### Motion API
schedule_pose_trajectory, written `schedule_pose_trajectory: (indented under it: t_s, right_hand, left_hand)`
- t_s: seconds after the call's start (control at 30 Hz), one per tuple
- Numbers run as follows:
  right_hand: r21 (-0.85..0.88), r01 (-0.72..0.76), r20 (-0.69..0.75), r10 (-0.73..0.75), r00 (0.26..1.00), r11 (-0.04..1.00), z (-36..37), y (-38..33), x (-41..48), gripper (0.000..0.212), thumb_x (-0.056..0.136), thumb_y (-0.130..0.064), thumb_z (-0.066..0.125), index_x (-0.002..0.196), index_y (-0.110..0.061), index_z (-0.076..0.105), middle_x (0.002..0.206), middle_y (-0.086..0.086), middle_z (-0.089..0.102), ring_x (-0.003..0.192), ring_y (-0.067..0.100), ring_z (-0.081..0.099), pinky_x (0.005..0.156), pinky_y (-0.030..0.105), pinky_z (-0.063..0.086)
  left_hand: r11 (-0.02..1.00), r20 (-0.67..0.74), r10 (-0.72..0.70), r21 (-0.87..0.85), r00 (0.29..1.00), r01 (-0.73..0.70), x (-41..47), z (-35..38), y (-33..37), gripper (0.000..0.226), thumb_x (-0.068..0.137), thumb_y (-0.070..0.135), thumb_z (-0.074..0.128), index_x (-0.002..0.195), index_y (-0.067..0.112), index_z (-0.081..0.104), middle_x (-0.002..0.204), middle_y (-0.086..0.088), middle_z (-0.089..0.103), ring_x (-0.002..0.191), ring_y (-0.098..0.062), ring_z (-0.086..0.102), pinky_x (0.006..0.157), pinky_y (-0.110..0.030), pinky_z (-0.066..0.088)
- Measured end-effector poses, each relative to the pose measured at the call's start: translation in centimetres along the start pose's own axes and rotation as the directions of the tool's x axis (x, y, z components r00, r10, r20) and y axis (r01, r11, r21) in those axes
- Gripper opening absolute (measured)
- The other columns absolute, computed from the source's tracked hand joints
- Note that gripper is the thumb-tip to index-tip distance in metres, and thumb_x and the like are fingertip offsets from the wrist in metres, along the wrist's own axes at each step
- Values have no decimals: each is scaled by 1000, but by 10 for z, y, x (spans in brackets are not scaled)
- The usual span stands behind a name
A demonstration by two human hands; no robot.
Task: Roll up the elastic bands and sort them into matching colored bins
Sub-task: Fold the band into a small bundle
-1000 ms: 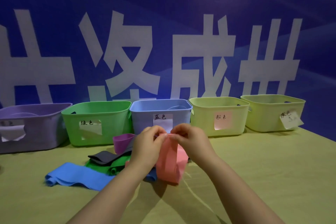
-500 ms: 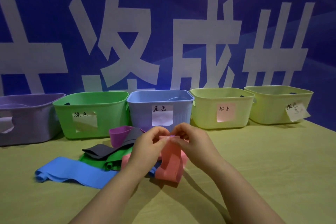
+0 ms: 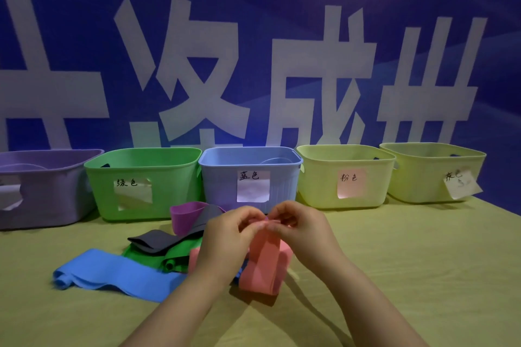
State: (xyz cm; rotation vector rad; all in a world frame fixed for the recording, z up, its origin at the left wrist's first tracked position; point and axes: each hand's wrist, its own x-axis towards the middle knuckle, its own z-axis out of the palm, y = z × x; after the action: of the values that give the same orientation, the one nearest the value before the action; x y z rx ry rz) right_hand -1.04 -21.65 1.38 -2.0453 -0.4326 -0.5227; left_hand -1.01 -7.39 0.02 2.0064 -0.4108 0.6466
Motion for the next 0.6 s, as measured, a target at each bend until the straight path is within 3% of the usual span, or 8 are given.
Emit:
schedule_pose_trajectory:
  t_s: [0.23,0.4,0.6]
  right_hand:
    - [-23,-12,9,12,1000,1000,3,2,1,28,77,-13,71,66,-34,57,64,-13,60,63,-8,54,61,8,40]
    - [-110,37,34,-34,999,993,4,2,0,4,83,-18,64,82,-19,67,70,-14,61,68,-4,55,65,10,40]
    - [-229,89,47,-80,996,969,4,3,1,17,90,-18,51,93,-15,68,89,-1,66,83,10,54,67,11,35]
  left_hand:
    - [992,-48,84,101,995,-78,1,1,-7,9,81,17,68,78,26,67,71,18,62,74,4,58,65,-11,42]
    - [958,-51,201,220,978,-186,2,3,-11,7,82,11,66,80,18,66,77,16,53,74,-2,50,68,-12,37]
    - [946,-42,197,271,979,-179,3,2,-13,14,89,19,57,81,17,67,75,14,52,77,-10,51,65,-14,34]
